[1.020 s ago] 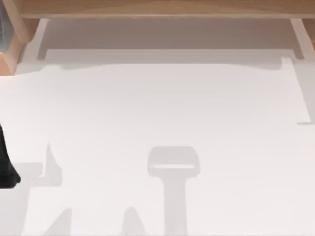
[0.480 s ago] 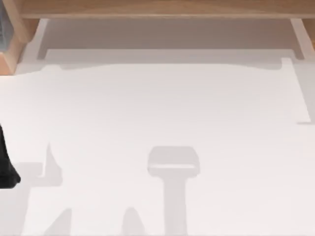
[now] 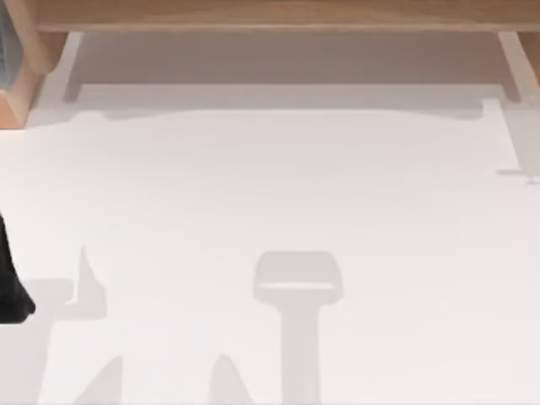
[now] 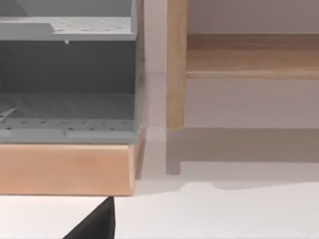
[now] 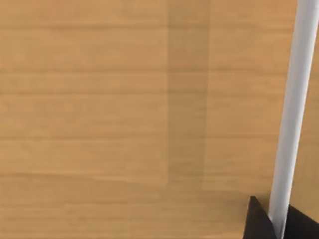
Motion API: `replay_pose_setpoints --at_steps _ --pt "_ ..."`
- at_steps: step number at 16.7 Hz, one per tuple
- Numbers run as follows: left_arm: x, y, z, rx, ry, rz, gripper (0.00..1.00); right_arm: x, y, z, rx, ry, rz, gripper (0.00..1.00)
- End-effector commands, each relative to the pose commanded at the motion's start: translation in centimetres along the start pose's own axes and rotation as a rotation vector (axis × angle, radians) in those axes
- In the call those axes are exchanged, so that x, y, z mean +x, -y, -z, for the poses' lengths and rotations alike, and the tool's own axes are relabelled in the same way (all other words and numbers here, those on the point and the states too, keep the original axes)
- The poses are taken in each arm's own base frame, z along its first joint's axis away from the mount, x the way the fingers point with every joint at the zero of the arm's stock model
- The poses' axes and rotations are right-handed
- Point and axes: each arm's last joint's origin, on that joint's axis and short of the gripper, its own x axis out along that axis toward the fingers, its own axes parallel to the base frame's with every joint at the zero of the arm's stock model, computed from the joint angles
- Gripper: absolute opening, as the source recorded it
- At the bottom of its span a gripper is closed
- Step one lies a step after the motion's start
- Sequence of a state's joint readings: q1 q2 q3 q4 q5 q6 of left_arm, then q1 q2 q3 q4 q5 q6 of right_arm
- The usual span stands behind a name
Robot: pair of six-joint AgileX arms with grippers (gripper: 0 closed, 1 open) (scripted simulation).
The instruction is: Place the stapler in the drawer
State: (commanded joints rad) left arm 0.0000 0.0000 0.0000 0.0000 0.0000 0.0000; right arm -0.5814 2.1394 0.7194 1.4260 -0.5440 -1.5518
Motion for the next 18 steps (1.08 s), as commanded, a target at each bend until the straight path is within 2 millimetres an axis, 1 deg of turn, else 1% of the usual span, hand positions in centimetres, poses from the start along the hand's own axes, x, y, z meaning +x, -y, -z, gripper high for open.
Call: replay_pose_setpoints --at_steps 2,6,8,12,13,15,18 --pt "0.0 0.0 0.0 0.0 0.0 0.0 1.0 0.4 0.0 -0.1 0.001 0.001 -0.002 0.0" --pt "0.0 0.0 0.0 0.0 0.0 0.0 1.0 0.3 -0.1 0.0 0.004 -0.002 -0.004 0.0" --pt "0.0 0.0 0.0 0.0 0.0 0.0 1.0 1.3 -0.1 0.0 0.006 -0.001 -0.005 0.0" --pt "0.0 0.0 0.0 0.0 0.0 0.0 1.0 5.2 0.2 0.3 -0.002 -0.005 0.007 0.0" --pt "0.0 0.0 0.0 0.0 0.0 0.0 1.0 5.9 0.1 0.2 0.0 -0.004 0.003 0.0" --pt "0.0 0.0 0.0 0.0 0.0 0.0 1.0 6.5 0.0 0.0 0.004 -0.004 -0.004 0.0" --pt "0.0 0.0 0.0 0.0 0.0 0.0 1.0 6.3 0.0 0.2 0.007 -0.009 -0.006 0.0"
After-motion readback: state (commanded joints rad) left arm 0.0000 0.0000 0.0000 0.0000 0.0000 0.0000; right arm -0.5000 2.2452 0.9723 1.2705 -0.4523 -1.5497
